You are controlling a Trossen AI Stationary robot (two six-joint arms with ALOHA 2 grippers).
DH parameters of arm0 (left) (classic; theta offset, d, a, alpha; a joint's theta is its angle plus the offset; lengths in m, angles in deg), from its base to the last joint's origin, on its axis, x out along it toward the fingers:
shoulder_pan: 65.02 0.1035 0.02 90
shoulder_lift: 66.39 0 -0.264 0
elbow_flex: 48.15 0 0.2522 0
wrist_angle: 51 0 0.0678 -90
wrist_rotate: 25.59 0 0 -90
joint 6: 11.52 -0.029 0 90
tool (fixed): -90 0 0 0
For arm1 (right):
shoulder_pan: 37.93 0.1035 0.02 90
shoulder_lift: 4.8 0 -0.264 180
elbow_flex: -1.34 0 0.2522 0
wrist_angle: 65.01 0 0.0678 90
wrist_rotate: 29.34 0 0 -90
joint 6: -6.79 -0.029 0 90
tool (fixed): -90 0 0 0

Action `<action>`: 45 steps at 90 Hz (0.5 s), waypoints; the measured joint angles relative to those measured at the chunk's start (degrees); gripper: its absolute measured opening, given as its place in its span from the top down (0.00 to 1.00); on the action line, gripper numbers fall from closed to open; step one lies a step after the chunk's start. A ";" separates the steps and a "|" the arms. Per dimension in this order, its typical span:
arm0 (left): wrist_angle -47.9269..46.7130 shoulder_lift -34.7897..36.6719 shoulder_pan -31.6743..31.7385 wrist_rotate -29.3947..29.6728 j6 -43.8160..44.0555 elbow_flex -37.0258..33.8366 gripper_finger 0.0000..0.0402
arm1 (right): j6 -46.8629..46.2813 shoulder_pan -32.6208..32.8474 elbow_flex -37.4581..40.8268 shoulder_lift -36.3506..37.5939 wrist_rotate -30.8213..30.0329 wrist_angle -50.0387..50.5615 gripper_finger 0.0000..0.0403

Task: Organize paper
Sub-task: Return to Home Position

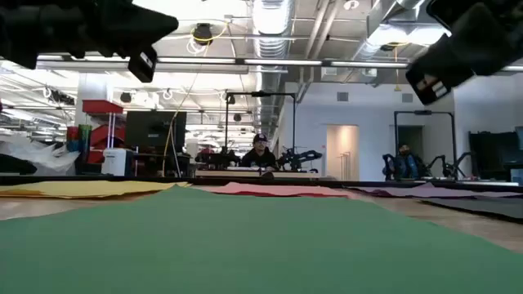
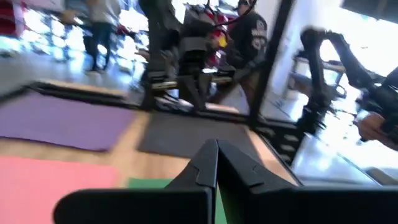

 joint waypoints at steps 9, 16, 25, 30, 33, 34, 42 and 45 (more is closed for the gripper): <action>-4.48 6.83 3.18 0.06 1.98 -2.74 1.00 | 1.88 -2.34 3.07 9.77 -0.79 2.35 1.00; -9.30 12.53 3.86 1.40 2.95 -4.68 1.00 | 1.89 -3.72 5.49 16.99 -2.91 5.75 1.00; -13.40 20.04 3.16 5.24 2.02 -6.81 1.00 | 2.01 -3.87 7.52 25.96 -6.76 10.91 1.00; -16.61 24.54 2.49 7.83 1.74 -7.73 1.00 | 2.03 -3.27 7.79 30.58 -9.57 15.55 1.00; -19.35 27.26 1.97 9.22 1.63 -7.96 1.00 | 2.05 -2.78 7.79 33.14 -11.36 17.81 1.00; -20.36 28.17 1.80 9.51 1.60 -7.97 1.00 | 2.09 -2.56 7.79 33.94 -11.96 18.41 1.00; -28.26 35.18 -0.05 13.65 1.68 -7.97 1.00 | 4.30 -0.52 7.79 40.41 -15.80 21.31 1.00; -30.63 37.55 -0.92 15.22 1.59 -7.97 1.00 | 5.80 0.23 7.88 42.63 -17.14 21.43 1.00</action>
